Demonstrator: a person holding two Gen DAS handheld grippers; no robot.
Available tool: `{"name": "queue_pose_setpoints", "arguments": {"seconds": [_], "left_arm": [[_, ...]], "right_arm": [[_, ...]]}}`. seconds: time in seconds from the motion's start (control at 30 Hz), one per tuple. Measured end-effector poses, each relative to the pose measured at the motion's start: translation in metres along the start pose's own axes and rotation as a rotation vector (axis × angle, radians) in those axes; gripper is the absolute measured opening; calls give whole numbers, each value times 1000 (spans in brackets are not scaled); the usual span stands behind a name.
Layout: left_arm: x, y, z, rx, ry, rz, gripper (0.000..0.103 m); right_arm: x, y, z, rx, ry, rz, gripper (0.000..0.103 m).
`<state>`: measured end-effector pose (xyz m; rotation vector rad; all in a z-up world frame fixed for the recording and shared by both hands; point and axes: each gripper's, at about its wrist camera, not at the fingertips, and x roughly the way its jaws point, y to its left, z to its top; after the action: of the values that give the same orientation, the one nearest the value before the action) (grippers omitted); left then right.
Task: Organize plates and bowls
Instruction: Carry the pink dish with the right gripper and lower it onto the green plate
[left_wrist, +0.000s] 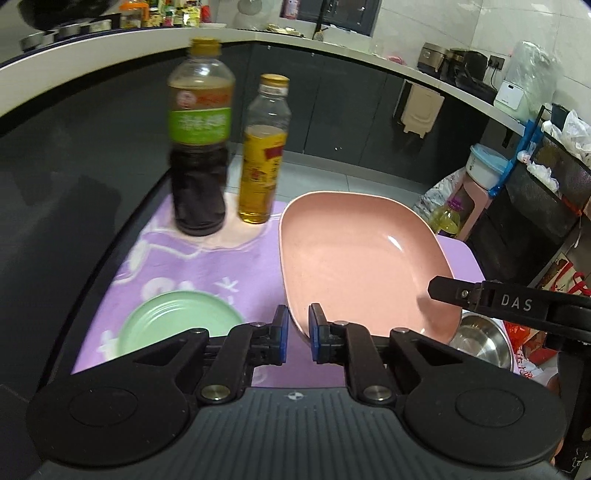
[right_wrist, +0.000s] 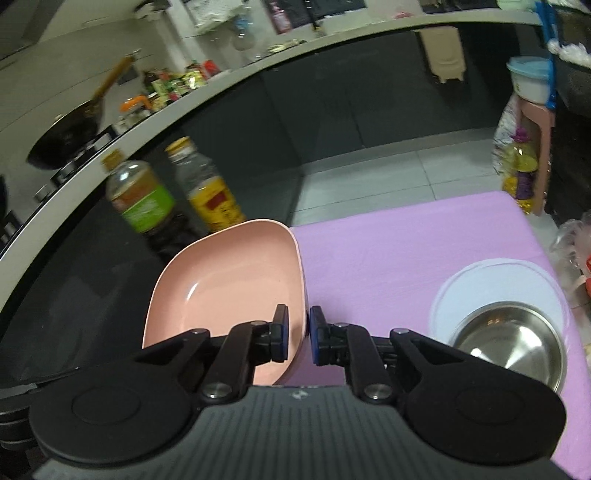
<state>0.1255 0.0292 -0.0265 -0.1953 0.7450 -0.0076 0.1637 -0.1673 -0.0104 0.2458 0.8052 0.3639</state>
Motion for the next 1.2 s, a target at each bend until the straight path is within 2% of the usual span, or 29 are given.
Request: {"name": "queue_pose_setpoints", "arguments": {"seconds": [0.23,0.5,0.8,1.2], "left_arm": [[-23,39,-11,-43,-20,-4,11],[-30,79,-23,-93,-20,-4,11],[-19,112,-34,-142,23,-16,12],[0,140,-44,-185,62,13,12]], "right_arm": [[-2,40,-16,-60,22,18,12],[13,73,-28,-104,79,21,13],[38,94,-40,-134,158,-1,13],[72,110,-47,-158,246,-9,13]]}}
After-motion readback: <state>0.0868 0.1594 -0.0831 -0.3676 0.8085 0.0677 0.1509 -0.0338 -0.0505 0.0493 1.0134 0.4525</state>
